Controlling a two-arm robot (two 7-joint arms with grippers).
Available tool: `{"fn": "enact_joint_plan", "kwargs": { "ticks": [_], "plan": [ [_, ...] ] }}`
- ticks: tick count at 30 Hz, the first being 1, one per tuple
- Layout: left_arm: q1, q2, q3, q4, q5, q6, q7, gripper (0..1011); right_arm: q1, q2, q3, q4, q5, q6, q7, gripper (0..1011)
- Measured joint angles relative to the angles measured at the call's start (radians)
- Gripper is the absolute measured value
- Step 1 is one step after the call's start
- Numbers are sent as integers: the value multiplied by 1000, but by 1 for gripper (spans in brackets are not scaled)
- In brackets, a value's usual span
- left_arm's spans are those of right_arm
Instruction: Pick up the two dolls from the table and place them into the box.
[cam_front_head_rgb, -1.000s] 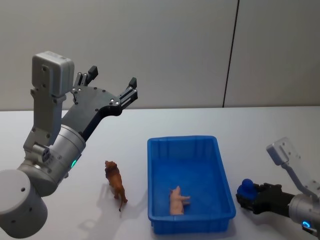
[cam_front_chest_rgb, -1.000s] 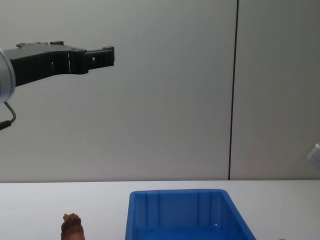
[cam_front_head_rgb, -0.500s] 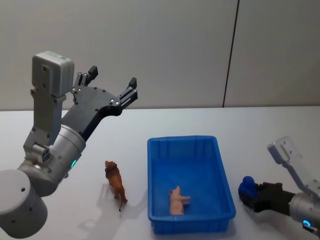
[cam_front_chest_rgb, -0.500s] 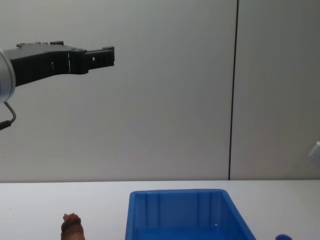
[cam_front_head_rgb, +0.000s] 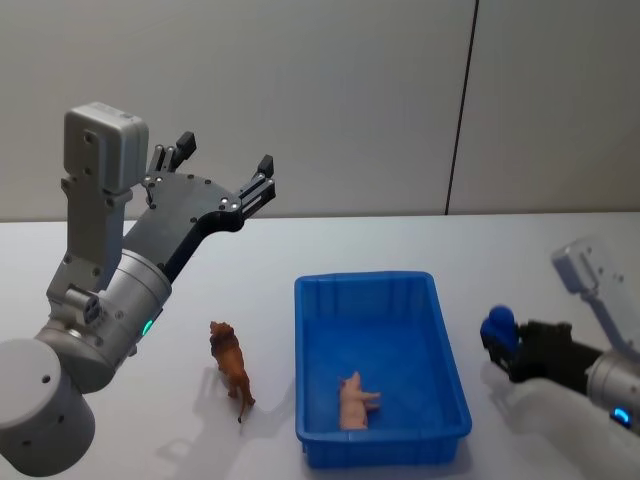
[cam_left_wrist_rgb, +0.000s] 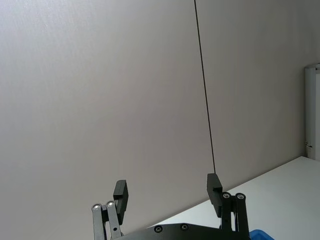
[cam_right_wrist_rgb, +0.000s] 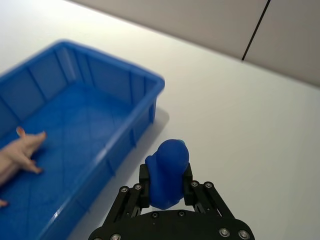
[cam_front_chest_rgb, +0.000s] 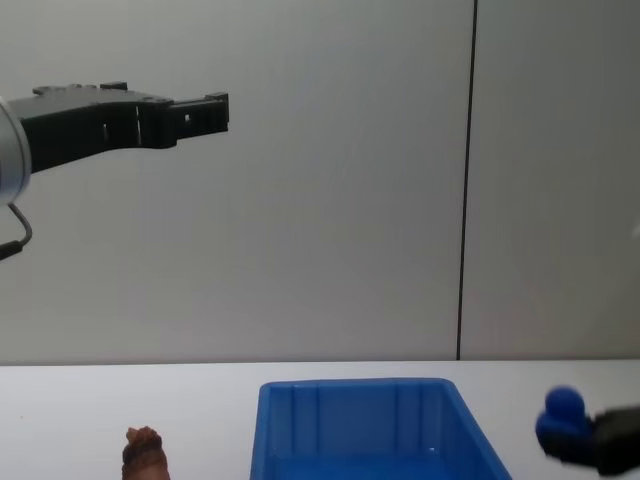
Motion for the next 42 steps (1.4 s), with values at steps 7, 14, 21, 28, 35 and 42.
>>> {"fn": "enact_joint_plan", "kwargs": {
  "ticks": [7, 14, 21, 28, 35, 42],
  "plan": [
    [0, 0, 0, 0, 0, 0, 0, 1001, 22, 2, 9, -47, 14, -35, 19, 310],
    [0, 0, 0, 0, 0, 0, 0, 1001, 58, -3, 11, -78, 29, -51, 73, 271],
    [0, 0, 0, 0, 0, 0, 0, 1001, 92, -13, 2, -84, 42, -30, 140, 232],
    [0, 0, 0, 0, 0, 0, 0, 1001, 116, -23, -12, -76, 48, 22, 198, 194],
    [0, 0, 0, 0, 0, 0, 0, 1001, 135, -34, -34, -49, 47, 87, 249, 151],
    [0, 0, 0, 0, 0, 0, 0, 1001, 149, -48, -58, -7, 39, 143, 294, 143]
  ]
}}
